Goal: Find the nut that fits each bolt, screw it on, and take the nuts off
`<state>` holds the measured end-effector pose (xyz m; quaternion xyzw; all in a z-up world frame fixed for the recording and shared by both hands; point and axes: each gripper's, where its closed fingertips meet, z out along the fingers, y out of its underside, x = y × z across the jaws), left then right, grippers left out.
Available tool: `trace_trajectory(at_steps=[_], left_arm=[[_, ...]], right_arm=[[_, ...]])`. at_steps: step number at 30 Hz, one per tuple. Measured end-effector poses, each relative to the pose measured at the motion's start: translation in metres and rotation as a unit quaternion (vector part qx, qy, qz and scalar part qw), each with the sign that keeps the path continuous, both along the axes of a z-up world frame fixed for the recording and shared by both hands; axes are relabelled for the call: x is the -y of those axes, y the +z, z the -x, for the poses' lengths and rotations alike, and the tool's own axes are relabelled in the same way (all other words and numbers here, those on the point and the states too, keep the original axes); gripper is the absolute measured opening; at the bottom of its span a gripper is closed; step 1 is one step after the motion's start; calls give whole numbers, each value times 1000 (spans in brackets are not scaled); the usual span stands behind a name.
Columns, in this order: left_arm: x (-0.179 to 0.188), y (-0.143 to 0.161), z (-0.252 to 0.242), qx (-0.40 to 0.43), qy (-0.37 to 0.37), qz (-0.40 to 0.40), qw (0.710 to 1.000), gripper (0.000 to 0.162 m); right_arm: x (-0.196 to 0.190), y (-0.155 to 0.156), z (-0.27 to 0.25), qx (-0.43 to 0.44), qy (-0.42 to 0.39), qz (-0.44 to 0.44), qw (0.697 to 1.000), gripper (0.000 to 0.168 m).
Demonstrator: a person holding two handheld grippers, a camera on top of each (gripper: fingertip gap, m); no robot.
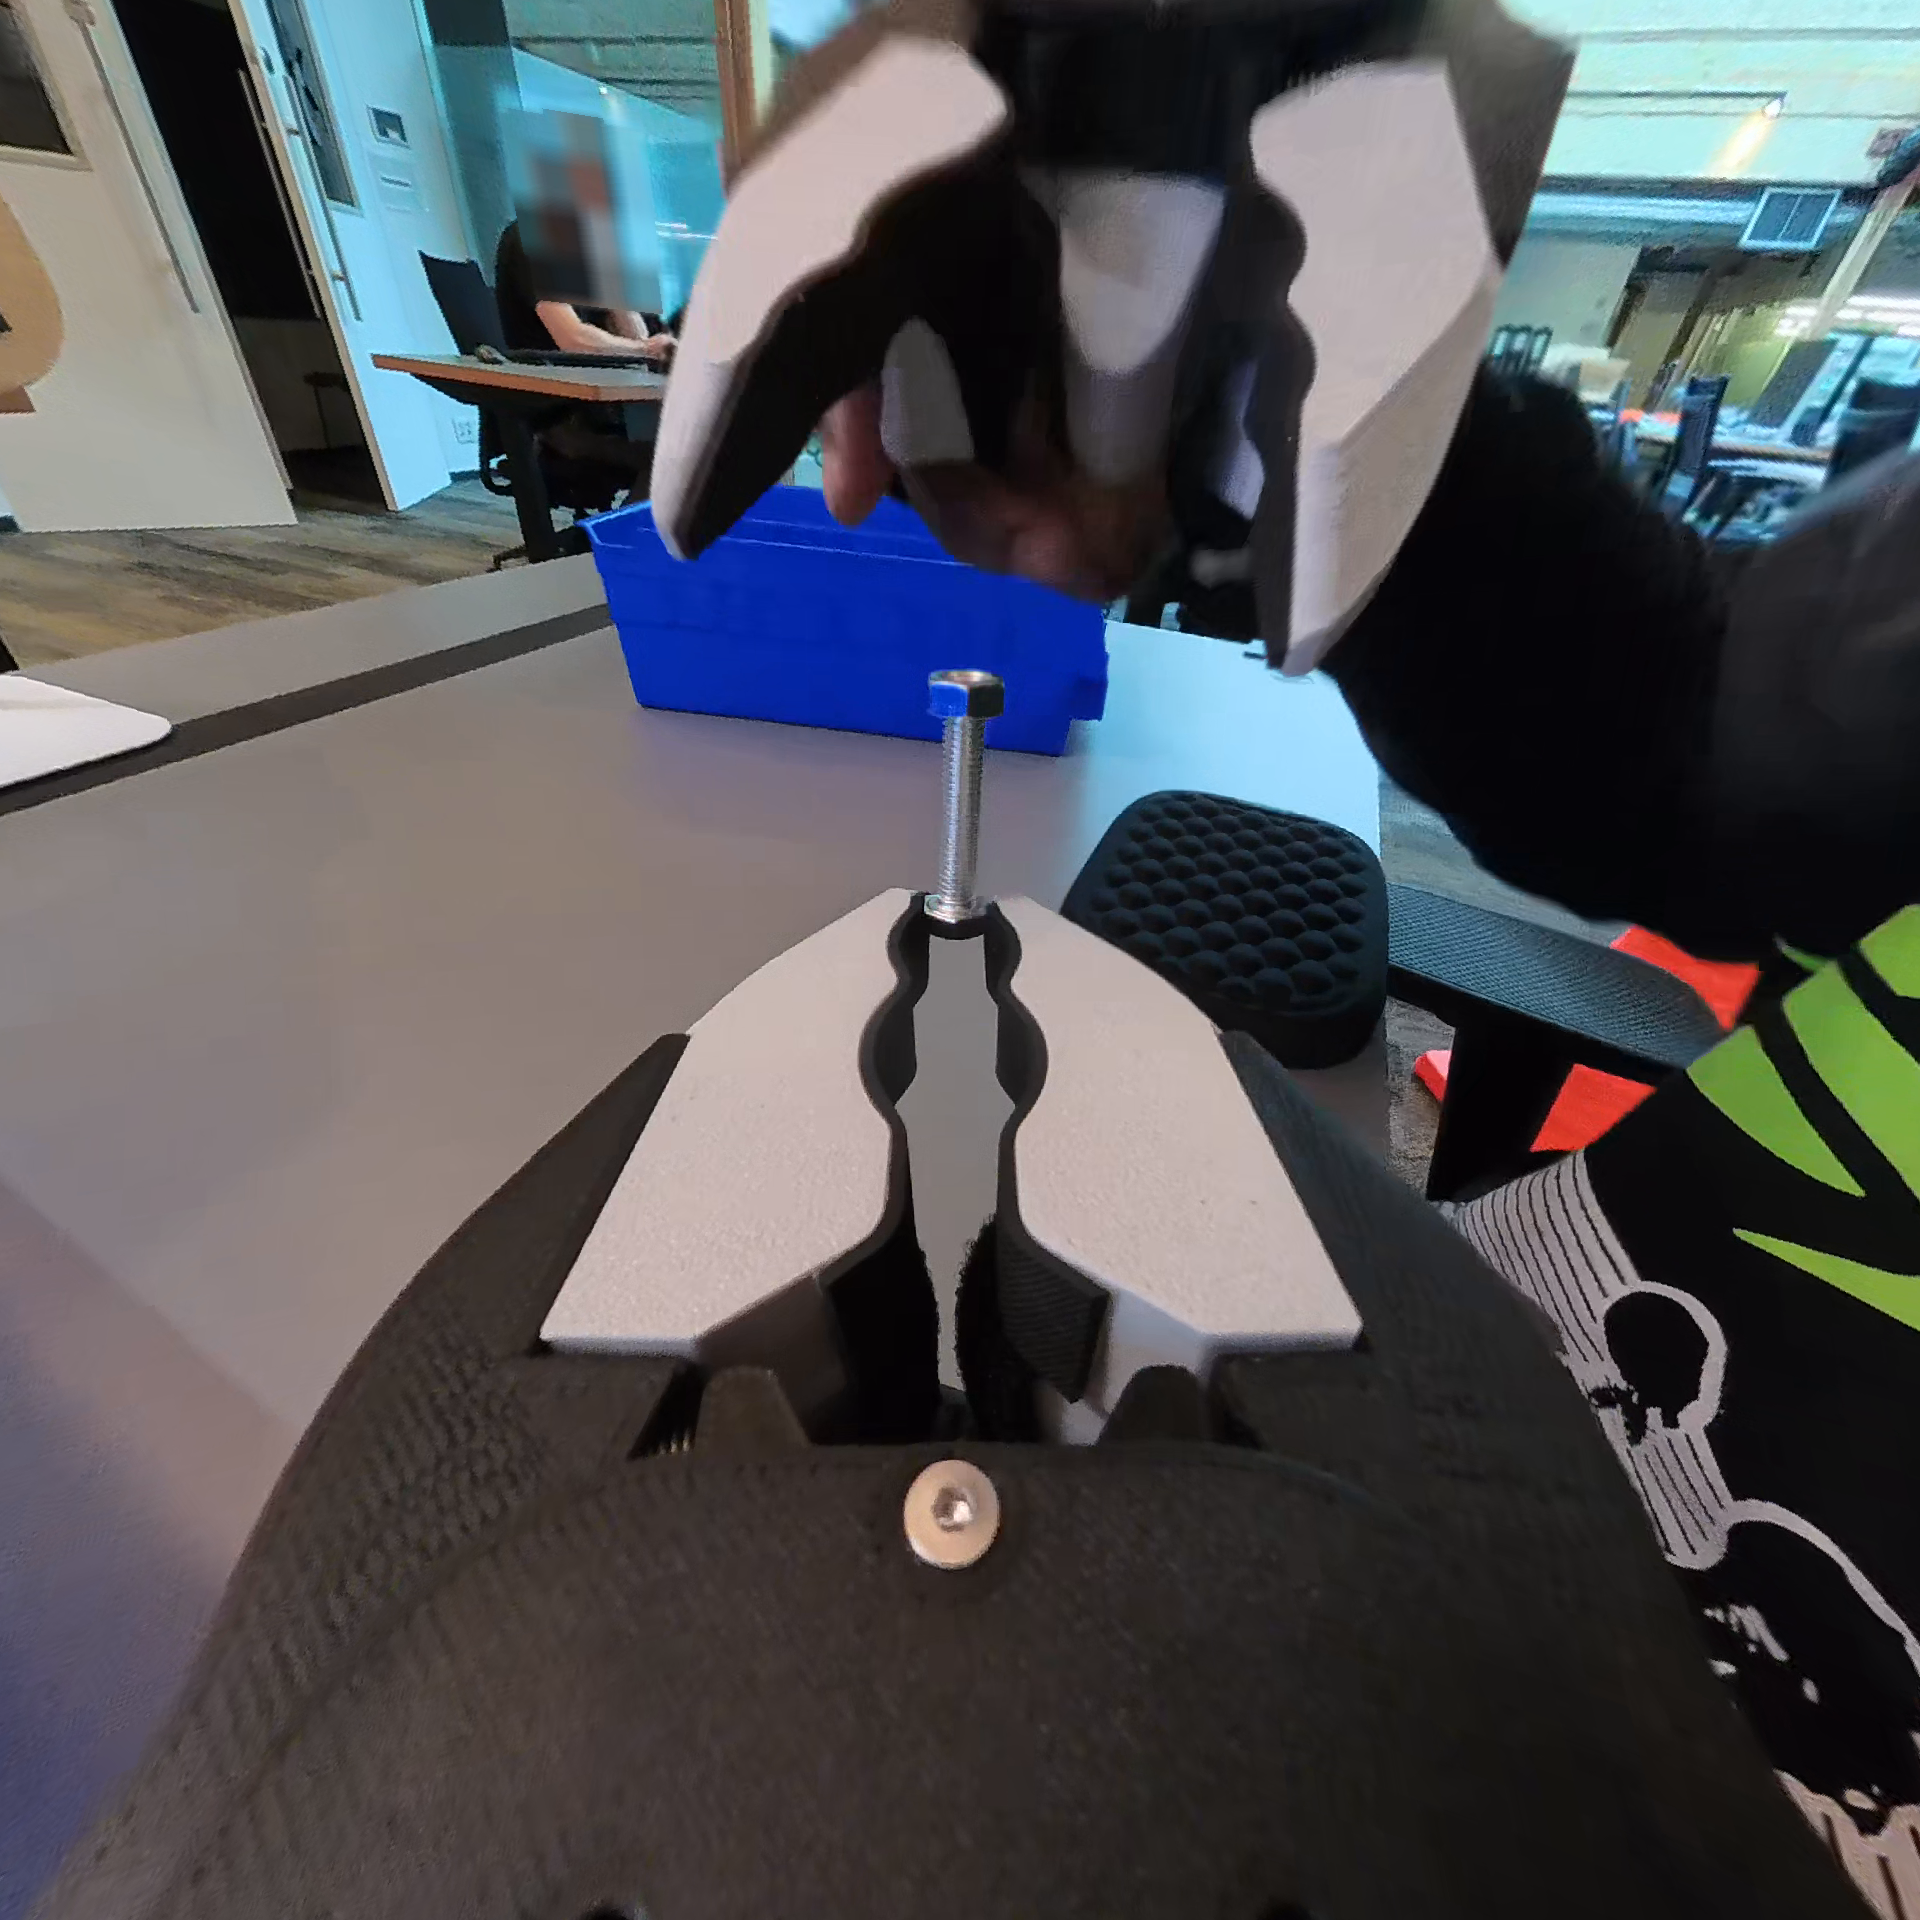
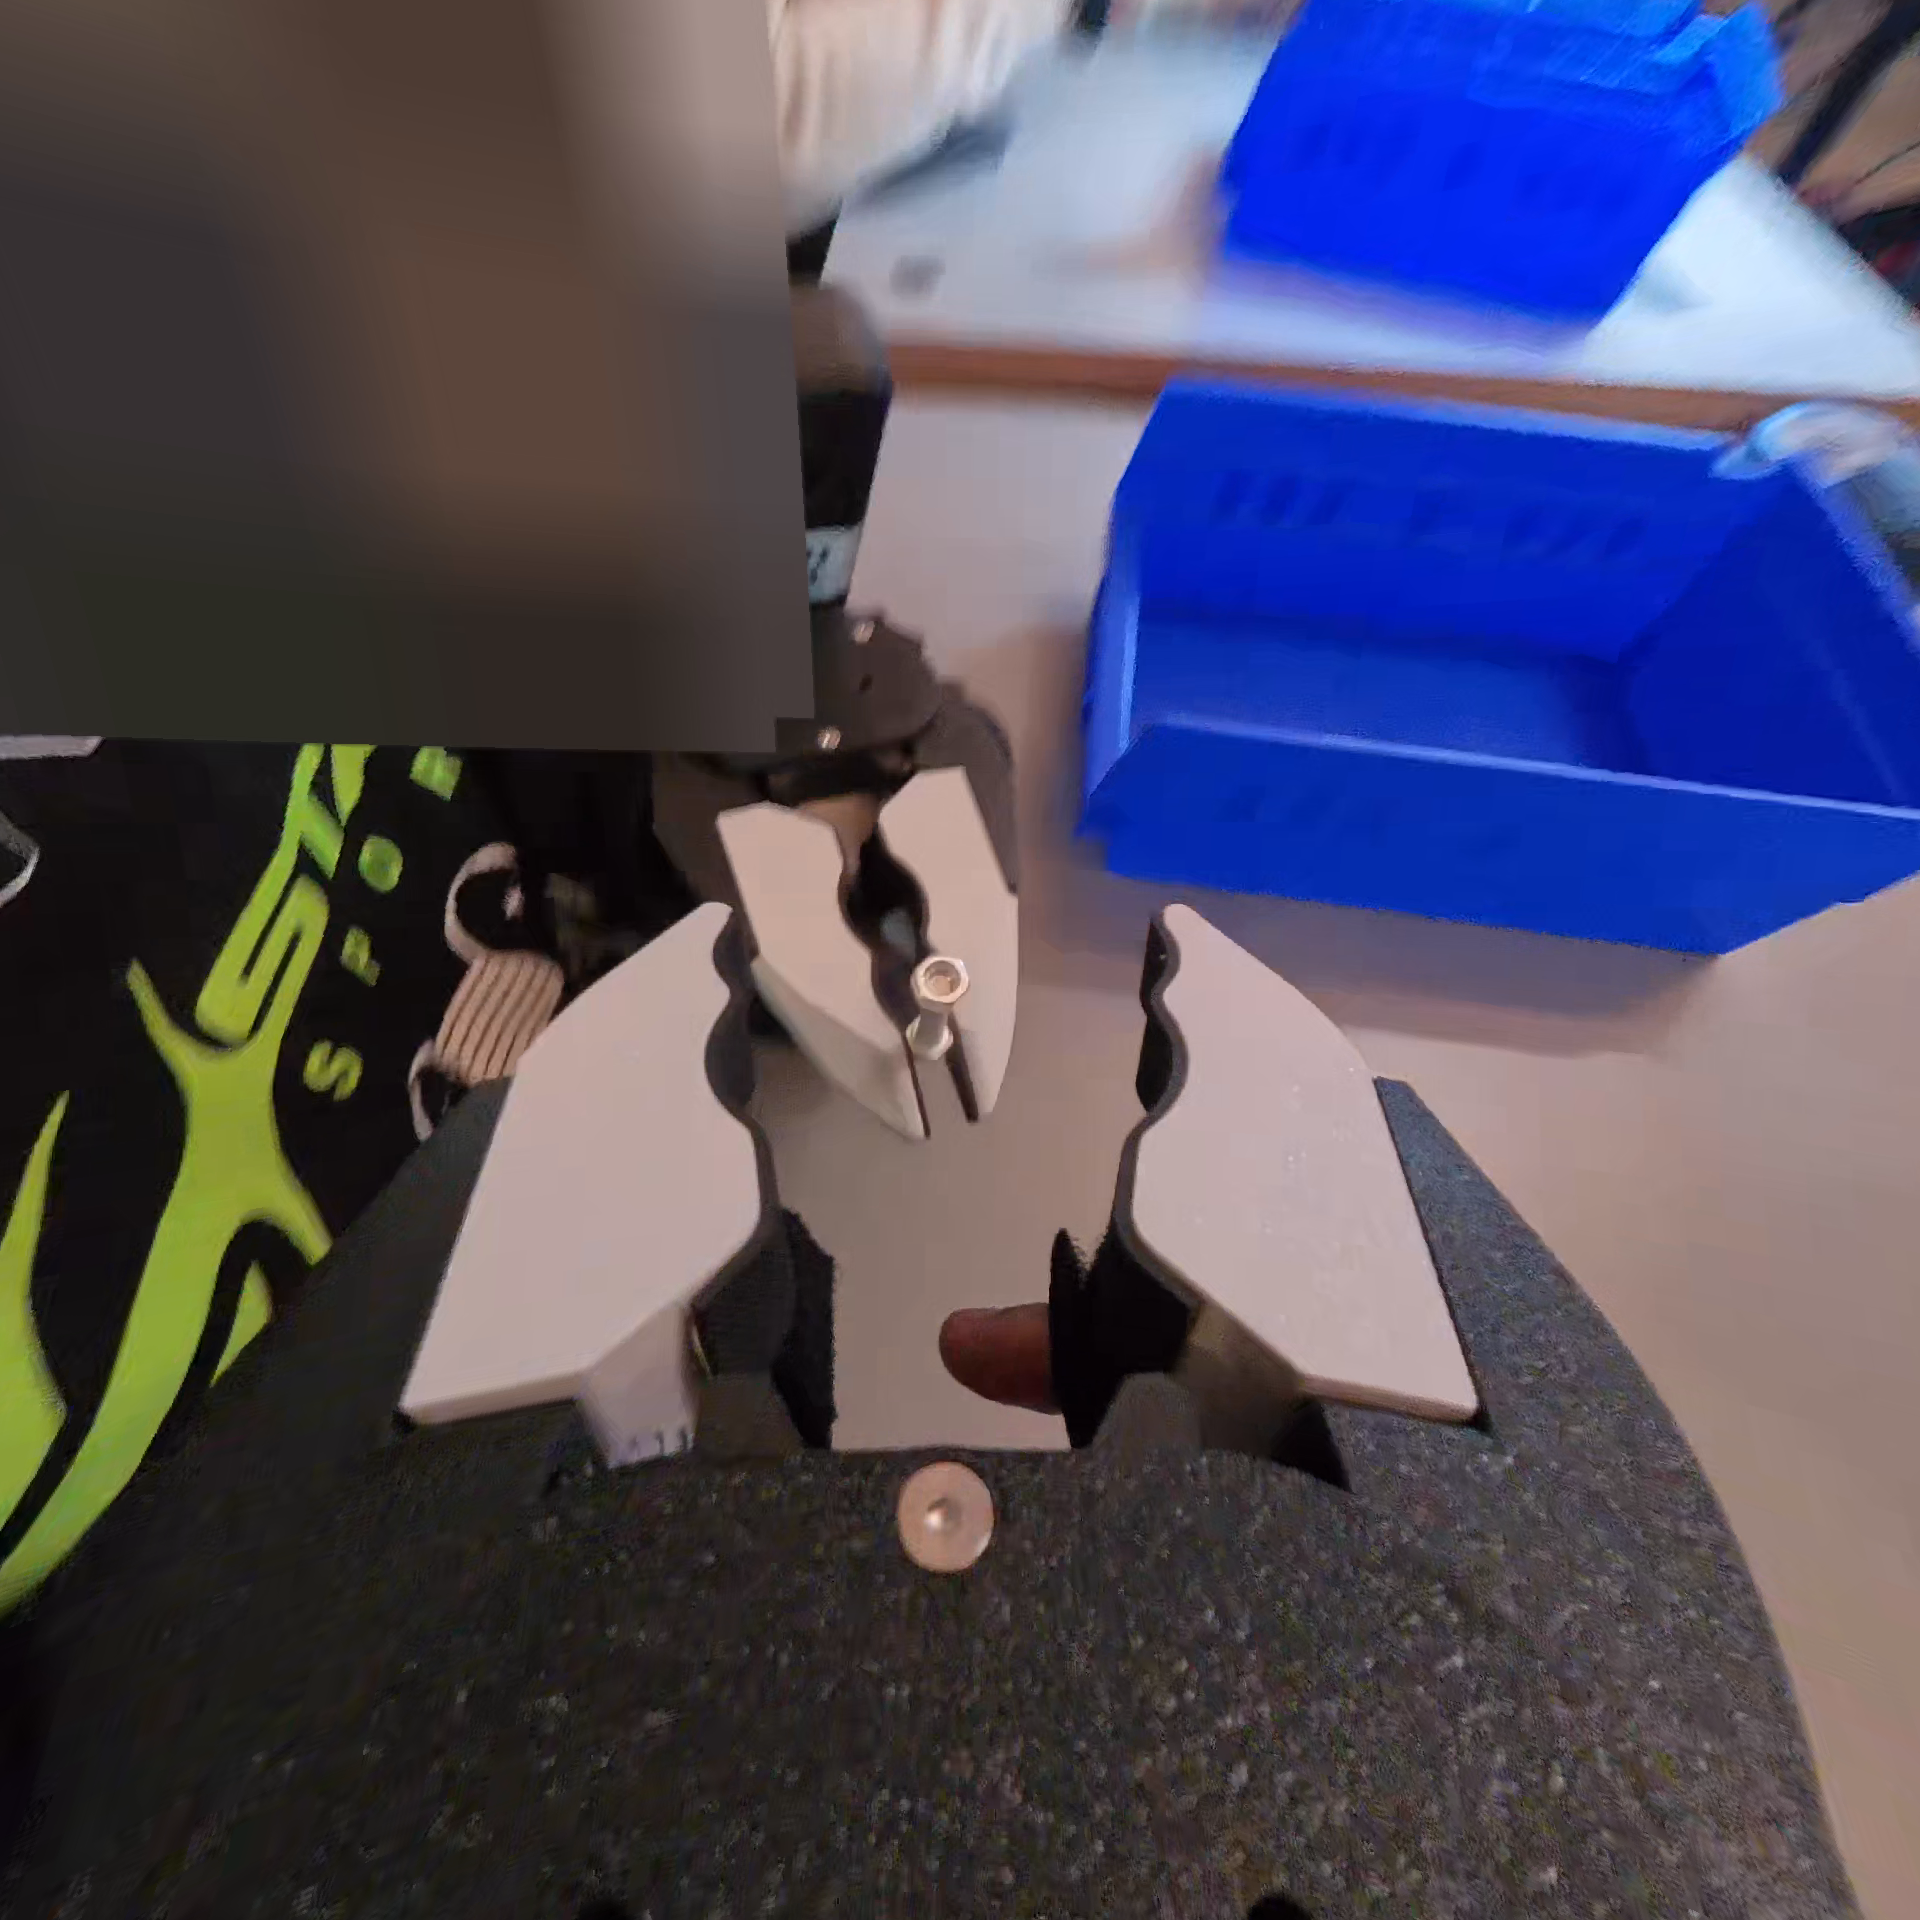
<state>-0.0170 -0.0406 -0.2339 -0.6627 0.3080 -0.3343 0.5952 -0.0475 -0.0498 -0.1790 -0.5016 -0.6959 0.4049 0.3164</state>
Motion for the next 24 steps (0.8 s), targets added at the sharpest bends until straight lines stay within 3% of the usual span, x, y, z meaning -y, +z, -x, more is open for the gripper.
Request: trace_trajectory(at_steps=[4,7,24], left_arm=[[-1,2,1,14,-6,-2,1000,10],[-2,1,2,15,-8,2,1000,10],[-4,-2,2,18,-5,13,1000,10]], right_arm=[[-3,-2,1,-164,-91,73,980,78],[4,-7,2,-216,-123,104,963,79],[19,-9,4,-239,-121,126,955,69]])
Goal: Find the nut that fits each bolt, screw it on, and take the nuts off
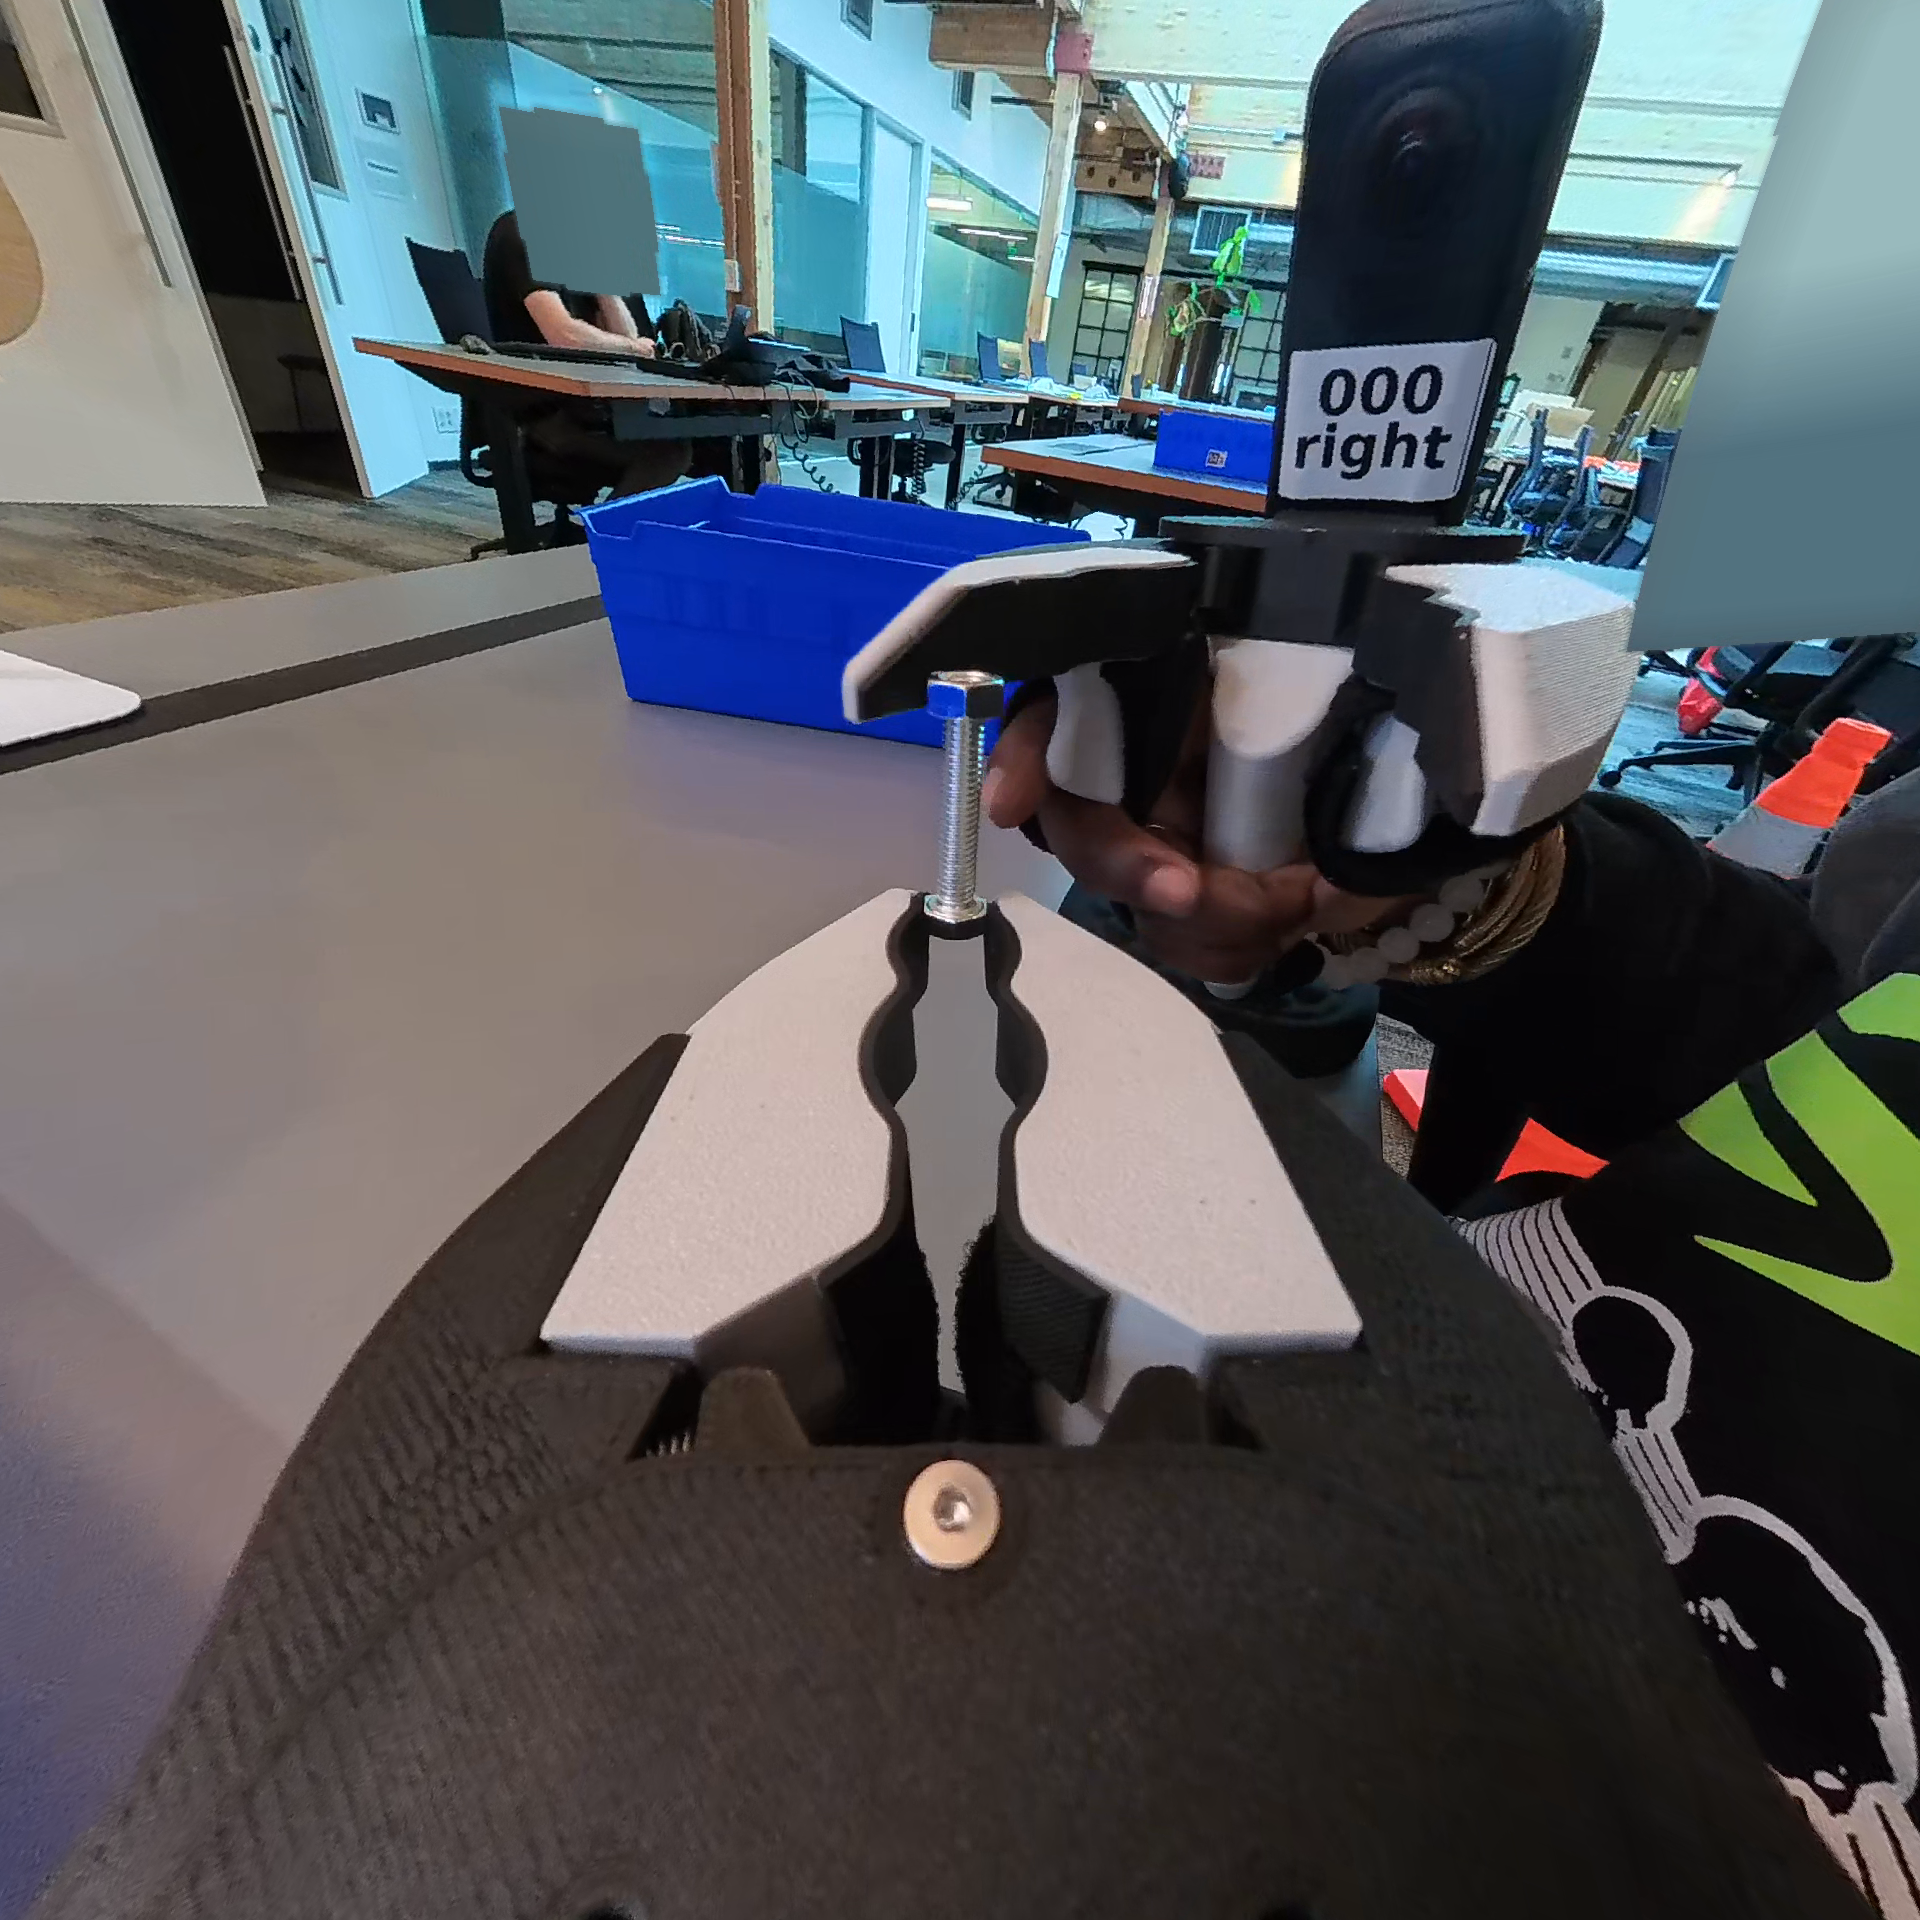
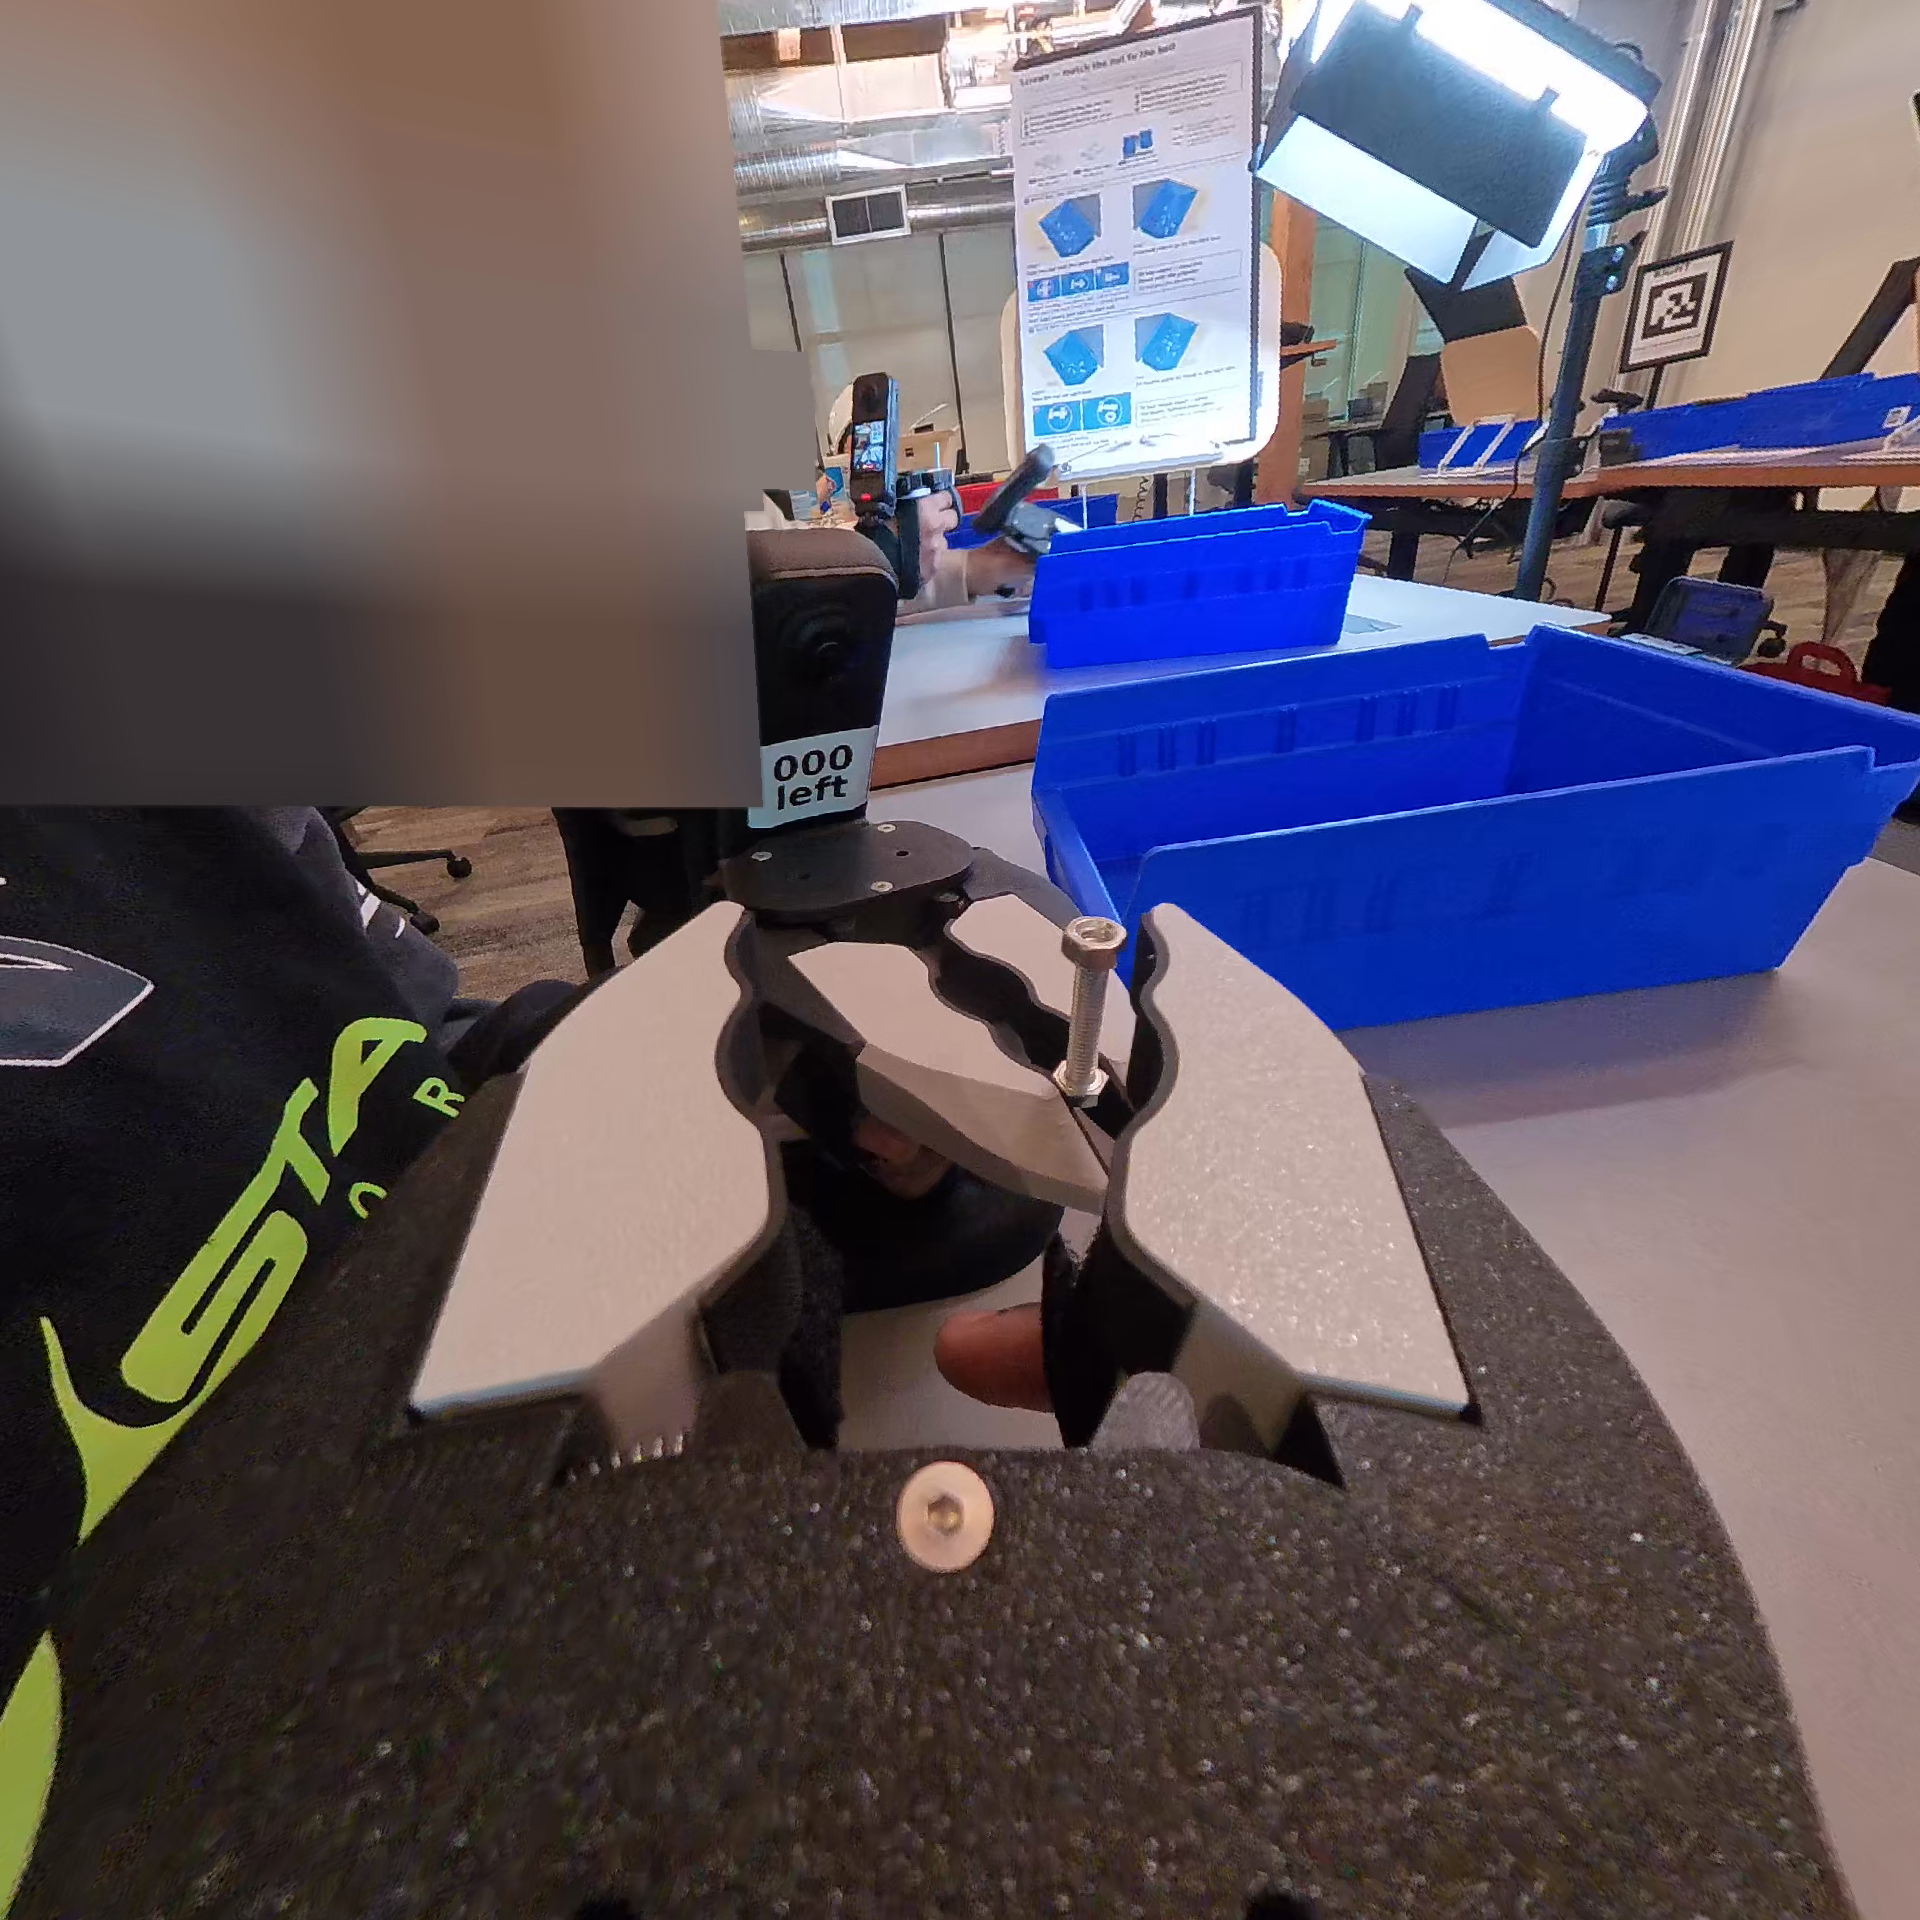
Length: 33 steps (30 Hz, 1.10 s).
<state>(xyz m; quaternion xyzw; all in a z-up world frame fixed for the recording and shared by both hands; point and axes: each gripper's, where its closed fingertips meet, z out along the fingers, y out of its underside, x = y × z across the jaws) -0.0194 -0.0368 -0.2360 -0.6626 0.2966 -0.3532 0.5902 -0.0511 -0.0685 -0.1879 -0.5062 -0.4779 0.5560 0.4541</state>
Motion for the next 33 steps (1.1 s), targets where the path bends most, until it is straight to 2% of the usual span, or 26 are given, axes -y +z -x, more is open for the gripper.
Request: trace_trajectory(at_steps=[16,23,33], left_arm=[[-2,0,2,6,5,5,1000,10],[-1,-1,0,0,1,3,1000,10],[-1,-1,1,2,3,5,1000,10]], right_arm=[[0,1,-11,1,-13,-4,1000,64],[-3,2,-3,-10,-14,-8,1000,72],[0,0,7,-5,2,-11,1000,71]])
